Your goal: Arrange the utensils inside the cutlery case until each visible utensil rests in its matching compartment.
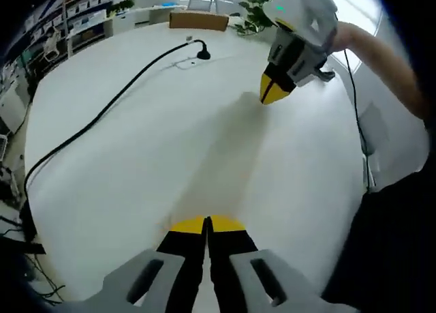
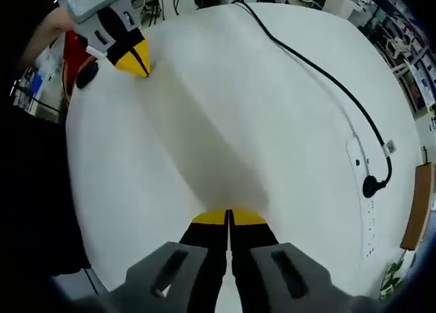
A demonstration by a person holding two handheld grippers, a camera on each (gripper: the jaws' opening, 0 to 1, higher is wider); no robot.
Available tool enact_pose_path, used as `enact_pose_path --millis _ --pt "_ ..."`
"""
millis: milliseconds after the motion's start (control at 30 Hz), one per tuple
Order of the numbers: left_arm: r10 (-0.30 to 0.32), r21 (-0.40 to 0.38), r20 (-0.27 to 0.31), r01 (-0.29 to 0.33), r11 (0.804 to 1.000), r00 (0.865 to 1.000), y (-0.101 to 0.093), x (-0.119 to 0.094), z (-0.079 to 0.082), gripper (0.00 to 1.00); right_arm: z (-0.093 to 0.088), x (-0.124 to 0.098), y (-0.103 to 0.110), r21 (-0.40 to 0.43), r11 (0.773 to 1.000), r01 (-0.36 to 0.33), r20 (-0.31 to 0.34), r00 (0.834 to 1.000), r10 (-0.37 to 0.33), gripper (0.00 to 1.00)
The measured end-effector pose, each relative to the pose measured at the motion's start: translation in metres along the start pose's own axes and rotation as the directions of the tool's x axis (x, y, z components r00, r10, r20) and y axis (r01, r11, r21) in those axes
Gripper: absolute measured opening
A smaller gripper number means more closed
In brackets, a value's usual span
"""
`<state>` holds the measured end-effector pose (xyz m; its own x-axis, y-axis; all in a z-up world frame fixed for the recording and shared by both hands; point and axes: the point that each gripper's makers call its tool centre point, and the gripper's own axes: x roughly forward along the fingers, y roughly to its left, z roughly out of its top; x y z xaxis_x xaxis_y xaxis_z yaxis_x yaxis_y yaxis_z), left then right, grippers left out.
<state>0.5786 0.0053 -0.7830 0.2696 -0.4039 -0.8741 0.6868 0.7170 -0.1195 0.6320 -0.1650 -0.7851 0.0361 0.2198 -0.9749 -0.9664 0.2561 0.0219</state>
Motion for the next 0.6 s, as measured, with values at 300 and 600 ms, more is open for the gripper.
enact_pose_path --millis 300,600 --pt "0.037 0.066 -0.083 -0.032 0.997 0.996 0.0009 0.0039 0.0035 0.00 -0.0041 0.0044 -0.0028 -0.059 0.998 0.030 -0.100 0.994 -0.036 0.00" --pt "0.026 0.077 -0.097 -0.018 0.997 0.995 0.0027 0.0091 0.0056 0.00 -0.0056 0.0068 -0.0037 -0.062 0.997 0.041 -0.133 0.990 -0.049 0.00"
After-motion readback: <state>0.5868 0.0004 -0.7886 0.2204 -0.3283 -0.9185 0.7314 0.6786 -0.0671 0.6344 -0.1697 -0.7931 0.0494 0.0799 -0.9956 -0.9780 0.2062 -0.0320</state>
